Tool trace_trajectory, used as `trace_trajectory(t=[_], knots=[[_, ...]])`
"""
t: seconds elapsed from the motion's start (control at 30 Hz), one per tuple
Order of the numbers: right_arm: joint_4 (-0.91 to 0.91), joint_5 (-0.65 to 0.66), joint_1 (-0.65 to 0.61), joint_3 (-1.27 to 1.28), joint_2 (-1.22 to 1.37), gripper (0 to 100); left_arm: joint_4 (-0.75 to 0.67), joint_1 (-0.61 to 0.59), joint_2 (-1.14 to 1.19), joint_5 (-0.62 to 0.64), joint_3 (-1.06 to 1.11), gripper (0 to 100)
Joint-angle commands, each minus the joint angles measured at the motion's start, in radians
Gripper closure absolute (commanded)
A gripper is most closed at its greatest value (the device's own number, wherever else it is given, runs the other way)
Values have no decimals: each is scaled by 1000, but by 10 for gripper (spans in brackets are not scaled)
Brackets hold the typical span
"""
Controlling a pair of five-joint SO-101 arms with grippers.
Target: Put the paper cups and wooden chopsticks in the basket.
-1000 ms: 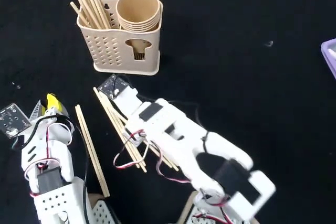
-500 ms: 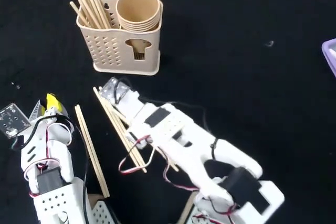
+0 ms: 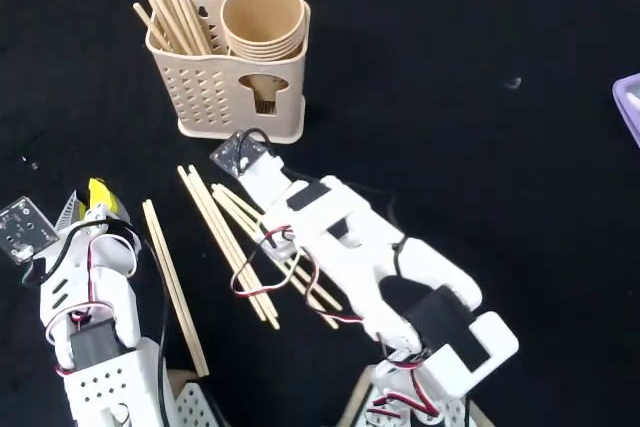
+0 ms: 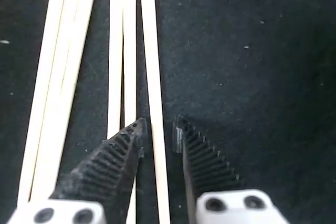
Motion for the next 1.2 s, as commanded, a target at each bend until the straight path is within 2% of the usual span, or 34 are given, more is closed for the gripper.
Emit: trace_trajectory(t=[0.0, 0.2, 0.3, 0.5, 0.67, 1.17], knots=[[-3, 3, 2, -50, -13, 904, -14, 2, -6, -6, 24, 898], [74, -6, -12, -41, -173, 903, -14, 5, -6, -6, 24, 898], [44, -17, -51, 18, -208, 902, -14, 7, -6, -6, 24, 898], [-48, -6, -84, 38, -133, 902, -14, 5, -6, -6, 24, 898], [-48, 43, -11, -44, -24, 902, -14, 4, -6, -6, 24, 898], [69, 38, 3, -122, 8, 902, -14, 4, -6, -6, 24, 898]])
